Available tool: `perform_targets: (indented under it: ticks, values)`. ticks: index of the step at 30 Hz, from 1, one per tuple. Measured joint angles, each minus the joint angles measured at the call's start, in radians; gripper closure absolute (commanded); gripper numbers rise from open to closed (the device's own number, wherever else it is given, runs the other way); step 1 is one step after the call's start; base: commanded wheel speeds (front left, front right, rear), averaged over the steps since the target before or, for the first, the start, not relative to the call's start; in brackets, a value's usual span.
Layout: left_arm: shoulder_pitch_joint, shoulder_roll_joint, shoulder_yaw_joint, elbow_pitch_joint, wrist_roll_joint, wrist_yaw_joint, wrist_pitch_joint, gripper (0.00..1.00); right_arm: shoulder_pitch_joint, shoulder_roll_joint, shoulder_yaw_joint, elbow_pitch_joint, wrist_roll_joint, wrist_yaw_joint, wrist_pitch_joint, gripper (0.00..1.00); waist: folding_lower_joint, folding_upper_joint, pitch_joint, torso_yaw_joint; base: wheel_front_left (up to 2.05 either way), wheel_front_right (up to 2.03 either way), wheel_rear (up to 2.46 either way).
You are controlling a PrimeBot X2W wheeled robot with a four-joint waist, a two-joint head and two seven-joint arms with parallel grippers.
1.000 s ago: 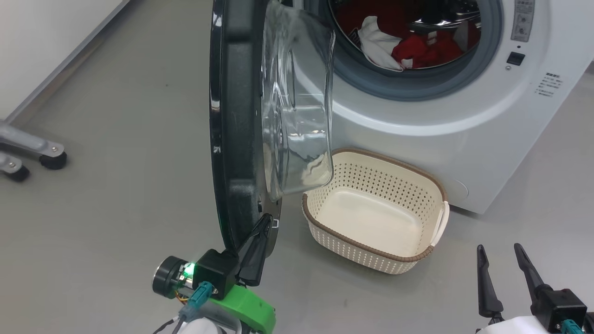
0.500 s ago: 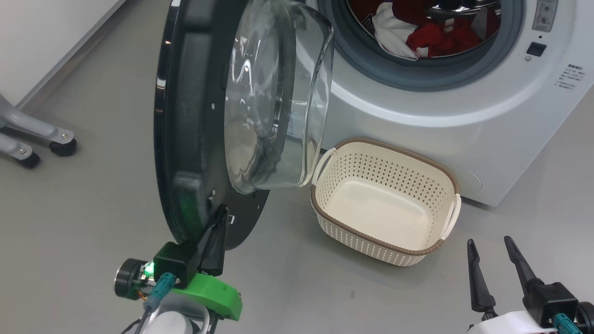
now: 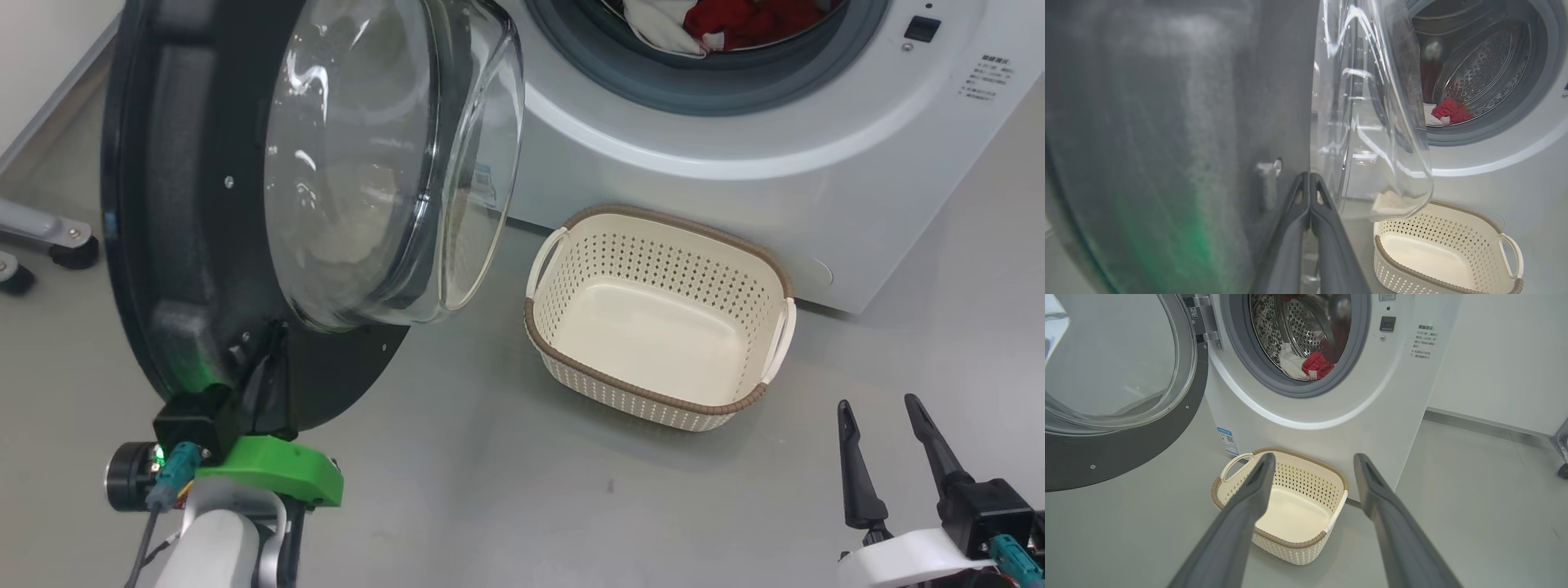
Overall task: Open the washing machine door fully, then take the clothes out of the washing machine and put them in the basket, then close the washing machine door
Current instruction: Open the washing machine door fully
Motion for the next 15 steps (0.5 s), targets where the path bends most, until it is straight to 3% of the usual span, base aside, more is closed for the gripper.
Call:
perform_targets:
  ticks: [15]
  values:
    - [-0.108,0.017,0.192,0.097,-0.016,0.0,-0.009,1.0,-0.035,-0.018,-0.018,-0.005,-0.002,0.006,0.0,0.0,0.0,0.0,0.063,-0.027,0.0,0.0,0.0]
